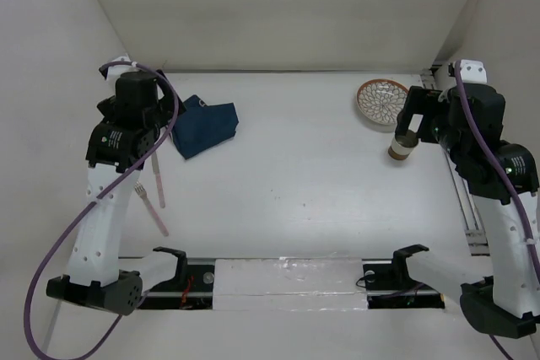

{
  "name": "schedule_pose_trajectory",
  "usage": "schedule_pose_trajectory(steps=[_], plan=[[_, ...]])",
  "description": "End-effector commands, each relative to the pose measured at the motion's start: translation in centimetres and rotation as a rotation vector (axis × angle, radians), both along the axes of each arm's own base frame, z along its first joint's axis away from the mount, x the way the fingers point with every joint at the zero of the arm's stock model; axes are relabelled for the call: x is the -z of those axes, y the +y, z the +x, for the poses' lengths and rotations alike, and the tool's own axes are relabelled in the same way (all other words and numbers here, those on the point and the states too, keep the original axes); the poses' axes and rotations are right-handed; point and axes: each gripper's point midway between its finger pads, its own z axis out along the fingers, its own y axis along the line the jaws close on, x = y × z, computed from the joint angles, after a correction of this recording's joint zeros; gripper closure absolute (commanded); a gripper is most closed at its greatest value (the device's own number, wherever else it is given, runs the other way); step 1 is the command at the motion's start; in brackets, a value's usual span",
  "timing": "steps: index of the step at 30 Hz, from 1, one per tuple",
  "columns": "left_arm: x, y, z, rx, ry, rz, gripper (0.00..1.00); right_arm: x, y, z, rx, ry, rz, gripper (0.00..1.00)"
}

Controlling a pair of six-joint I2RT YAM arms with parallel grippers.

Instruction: Set the dinner table for one person

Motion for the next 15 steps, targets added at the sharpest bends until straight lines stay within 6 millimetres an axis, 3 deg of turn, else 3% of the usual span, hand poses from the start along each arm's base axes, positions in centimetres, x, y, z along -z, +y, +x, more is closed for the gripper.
schedule_pose_trajectory(steps=[1,6,11,13,15], plan=[[0.8,-0.1,-0.1,0.004,0.016,-0.007,0.00,-1.4,-1.0,-0.5,0.058,-0.035,0.007,0.00],[2.0,-1.6,0.8,0.068,0.053,-0.043,0.00,-1.7,-1.5,-0.9,0.077,-0.055,0.004,0.00],[2.8,-1.8,1.5,0.067,0.067,-0.056,0.00,-1.7,-1.6,-0.9,0.086,-0.057,0.001,0.00],[3.9,-2.3,2.4,0.080,0.085,-0.094,0.00,-1.4,-1.4,-0.8,0.076,-0.047,0.002,0.00],[6.3,-2.0,4.1,0.074,0.136,-0.139,0.00,-1.2,-0.9,-0.6,0.048,-0.046,0.015,0.00]])
